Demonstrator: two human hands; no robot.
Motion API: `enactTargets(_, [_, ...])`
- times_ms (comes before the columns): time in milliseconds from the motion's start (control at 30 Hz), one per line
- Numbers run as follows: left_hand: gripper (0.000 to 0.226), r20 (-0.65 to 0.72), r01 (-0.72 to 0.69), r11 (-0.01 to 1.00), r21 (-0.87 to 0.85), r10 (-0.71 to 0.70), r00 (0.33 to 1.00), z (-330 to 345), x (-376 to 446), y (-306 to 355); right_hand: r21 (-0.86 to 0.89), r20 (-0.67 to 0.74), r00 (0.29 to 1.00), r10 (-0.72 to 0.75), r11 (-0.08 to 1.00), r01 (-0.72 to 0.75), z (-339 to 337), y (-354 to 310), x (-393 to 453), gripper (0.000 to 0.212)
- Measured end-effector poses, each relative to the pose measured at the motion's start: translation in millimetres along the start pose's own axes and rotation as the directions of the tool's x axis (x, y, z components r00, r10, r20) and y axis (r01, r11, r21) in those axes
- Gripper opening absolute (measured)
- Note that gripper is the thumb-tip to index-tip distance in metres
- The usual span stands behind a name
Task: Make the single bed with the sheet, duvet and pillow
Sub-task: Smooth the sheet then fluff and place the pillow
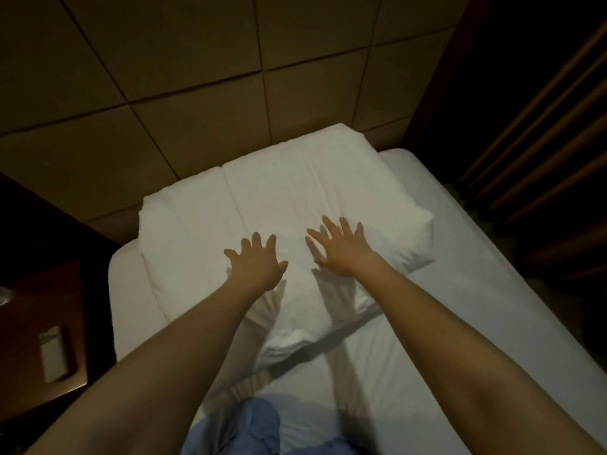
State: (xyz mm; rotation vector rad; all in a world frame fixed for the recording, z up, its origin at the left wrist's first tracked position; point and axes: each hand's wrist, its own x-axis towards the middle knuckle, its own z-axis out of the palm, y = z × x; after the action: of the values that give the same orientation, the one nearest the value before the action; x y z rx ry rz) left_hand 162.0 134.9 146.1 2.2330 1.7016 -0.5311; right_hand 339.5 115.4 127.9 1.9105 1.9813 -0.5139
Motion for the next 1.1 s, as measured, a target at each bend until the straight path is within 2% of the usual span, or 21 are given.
enactTargets(133, [0.064, -0.105, 0.059, 0.993, -0.098, -0.069, 0.992, 1.1, 20.5, 19.4, 0.018, -0.182, 0.982, -0.042, 0.999, 0.046, -18.6, -9.4, 23.2, 0.056])
enactTargets(200, [0.067, -0.143, 0.088, 0.990, -0.111, -0.104, 0.984, 8.4, 34.7, 33.0, -0.030, -0.248, 0.968, -0.043, 0.999, 0.036, -18.3, -12.9, 37.8, 0.057])
enactTargets(267, [0.071, -0.183, 0.090, 0.988, -0.124, -0.111, 0.977, 29.0, 55.2, 38.6, -0.068, -0.269, 0.963, -0.005, 0.998, -0.013, -4.6, -6.0, 56.5, 0.058])
enactTargets(367, [0.075, -0.328, 0.061, 0.979, -0.194, -0.123, 0.937, 74.2, 91.9, 13.5, -0.055, -0.346, 0.934, 0.092, 0.992, -0.118, 42.7, 28.1, 86.6, 0.061])
enactTargets(467, [0.080, -0.306, 0.099, 0.988, -0.118, -0.131, 0.943, 111.4, 131.6, -25.1, -0.038, -0.322, 0.935, 0.147, 0.985, -0.168, 85.0, 60.9, 114.0, 0.066])
enactTargets(567, [0.084, -0.251, 0.114, 0.986, -0.117, -0.141, 0.958, 119.4, 153.7, -29.4, -0.030, -0.304, 0.940, 0.155, 0.985, -0.172, 99.6, 64.6, 131.9, 0.068])
enactTargets(667, [0.080, -0.209, 0.110, 0.990, -0.093, -0.128, 0.970, 126.4, 160.8, -28.6, -0.015, -0.291, 0.944, 0.154, 0.986, -0.165, 103.6, 62.1, 135.2, 0.070])
enactTargets(733, [0.079, -0.143, 0.110, 0.988, -0.108, -0.124, 0.982, 120.0, 158.6, -31.9, -0.069, -0.293, 0.946, 0.137, 0.984, -0.164, 96.7, 69.5, 132.8, 0.073])
enactTargets(833, [0.082, -0.094, 0.085, 0.993, -0.080, -0.093, 0.991, 101.4, 157.9, -34.4, -0.110, -0.325, 0.923, 0.204, 0.962, -0.251, 73.4, 98.2, 122.8, 0.076])
enactTargets(900, [0.086, -0.124, 0.076, 0.994, -0.079, -0.086, 0.989, 97.2, 161.0, -35.9, -0.057, -0.322, 0.902, 0.287, 0.945, -0.321, 61.6, 117.6, 116.7, 0.073])
enactTargets(1000, [0.093, -0.206, 0.038, 0.996, -0.080, -0.054, 0.977, 107.8, 169.5, -39.8, 0.120, -0.290, 0.878, 0.382, 0.924, -0.363, 74.9, 127.6, 114.4, 0.075])
enactTargets(1100, [0.090, -0.139, 0.016, 0.997, -0.077, -0.026, 0.990, 119.4, 174.0, -35.0, 0.303, -0.151, 0.868, 0.473, 0.858, -0.415, 121.6, 119.9, 114.0, 0.083])
